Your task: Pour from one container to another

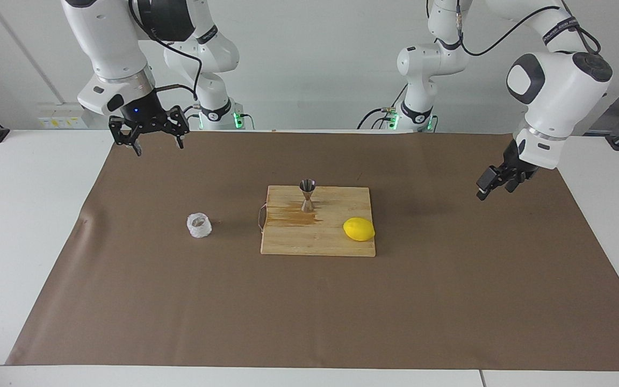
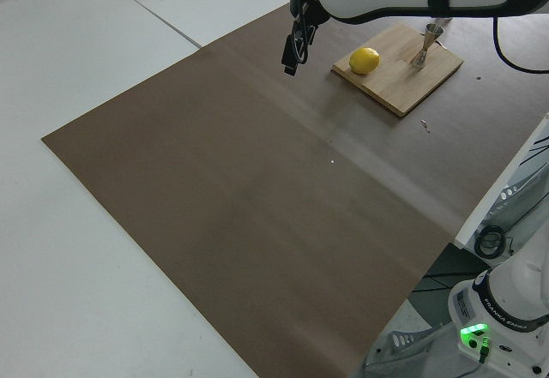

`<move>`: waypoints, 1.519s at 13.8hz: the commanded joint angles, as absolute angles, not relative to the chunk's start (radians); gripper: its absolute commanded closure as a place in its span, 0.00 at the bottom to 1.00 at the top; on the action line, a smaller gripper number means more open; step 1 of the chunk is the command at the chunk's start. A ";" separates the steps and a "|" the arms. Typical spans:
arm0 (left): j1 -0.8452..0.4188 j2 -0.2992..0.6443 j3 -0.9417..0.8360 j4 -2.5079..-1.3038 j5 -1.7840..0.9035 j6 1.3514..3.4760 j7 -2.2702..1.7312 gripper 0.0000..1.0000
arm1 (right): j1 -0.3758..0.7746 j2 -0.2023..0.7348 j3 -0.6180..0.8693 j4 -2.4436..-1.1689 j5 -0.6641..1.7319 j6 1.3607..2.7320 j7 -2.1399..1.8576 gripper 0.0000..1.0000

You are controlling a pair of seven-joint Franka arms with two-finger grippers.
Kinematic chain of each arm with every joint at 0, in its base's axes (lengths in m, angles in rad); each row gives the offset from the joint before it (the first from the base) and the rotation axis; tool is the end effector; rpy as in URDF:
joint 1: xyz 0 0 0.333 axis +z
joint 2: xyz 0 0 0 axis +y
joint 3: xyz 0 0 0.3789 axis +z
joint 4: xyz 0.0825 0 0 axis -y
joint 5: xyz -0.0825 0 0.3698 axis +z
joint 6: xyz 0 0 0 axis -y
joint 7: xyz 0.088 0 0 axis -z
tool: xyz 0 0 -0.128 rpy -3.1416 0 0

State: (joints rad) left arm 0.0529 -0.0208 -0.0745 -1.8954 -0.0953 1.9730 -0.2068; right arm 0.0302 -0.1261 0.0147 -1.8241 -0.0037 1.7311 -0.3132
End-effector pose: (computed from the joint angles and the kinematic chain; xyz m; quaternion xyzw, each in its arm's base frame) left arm 0.5521 -0.0202 0.5632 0.9919 0.1086 0.0438 0.0492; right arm 0.5032 0.0227 0.6292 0.9838 0.1783 0.0160 0.0049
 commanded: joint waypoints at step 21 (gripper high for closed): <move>0.034 -0.092 -0.087 -1.620 -0.012 1.569 0.040 0.00 | -0.141 0.153 0.021 -2.121 0.501 2.236 -1.825 0.00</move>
